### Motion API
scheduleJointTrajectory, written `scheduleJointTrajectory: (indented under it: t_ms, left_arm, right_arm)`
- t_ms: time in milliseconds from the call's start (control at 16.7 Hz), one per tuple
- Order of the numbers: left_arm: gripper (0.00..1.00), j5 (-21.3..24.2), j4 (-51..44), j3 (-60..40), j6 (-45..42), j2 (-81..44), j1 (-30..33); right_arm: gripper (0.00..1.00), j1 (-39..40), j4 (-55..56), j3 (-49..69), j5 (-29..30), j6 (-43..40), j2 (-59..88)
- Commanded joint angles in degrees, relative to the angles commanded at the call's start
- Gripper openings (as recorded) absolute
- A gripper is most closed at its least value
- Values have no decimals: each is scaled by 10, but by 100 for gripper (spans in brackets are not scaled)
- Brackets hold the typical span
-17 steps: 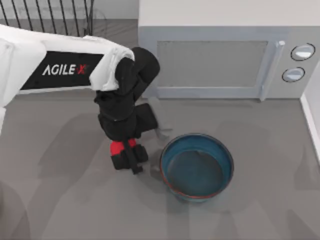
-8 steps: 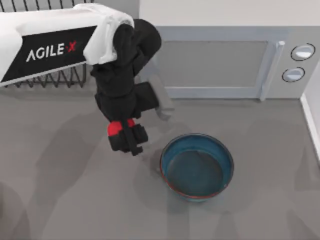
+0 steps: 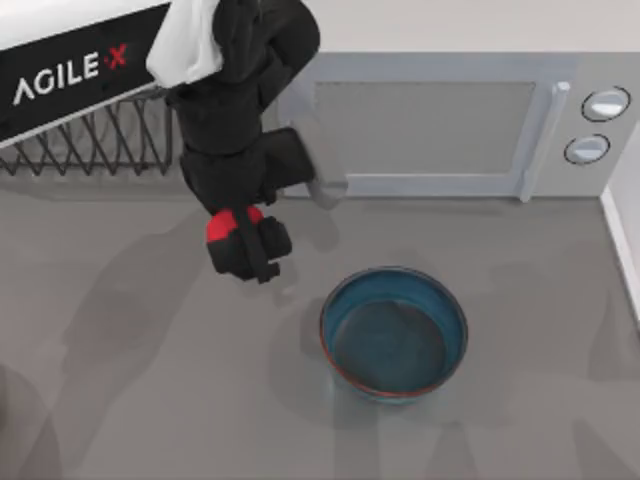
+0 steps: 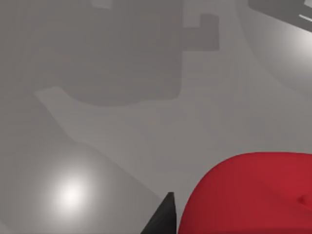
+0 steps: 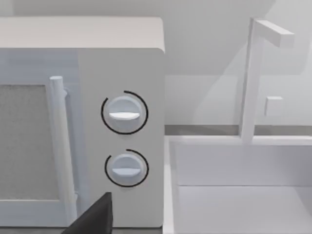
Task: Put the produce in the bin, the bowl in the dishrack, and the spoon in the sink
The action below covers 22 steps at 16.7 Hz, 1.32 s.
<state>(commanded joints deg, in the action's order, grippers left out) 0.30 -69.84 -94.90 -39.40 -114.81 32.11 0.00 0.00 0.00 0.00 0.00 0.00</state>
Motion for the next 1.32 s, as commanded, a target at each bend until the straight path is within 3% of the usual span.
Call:
scheduleJointTrajectory:
  t_ms: [240, 420, 1080, 1320]
  left_arm:
    - [0, 0, -1, 9, 3, 9, -17]
    - [0, 3, -12, 37, 18, 47, -75]
    - [0, 18, -74, 221, 112, 297, -441]
    - [0, 22, -90, 272, 138, 366, -538]
  right_arm:
    - [100, 0, 0, 0, 0, 0, 0]
    - [100, 0, 0, 0, 0, 0, 0]
    - [100, 0, 0, 0, 0, 0, 0]
    - [100, 0, 0, 0, 0, 0, 0]
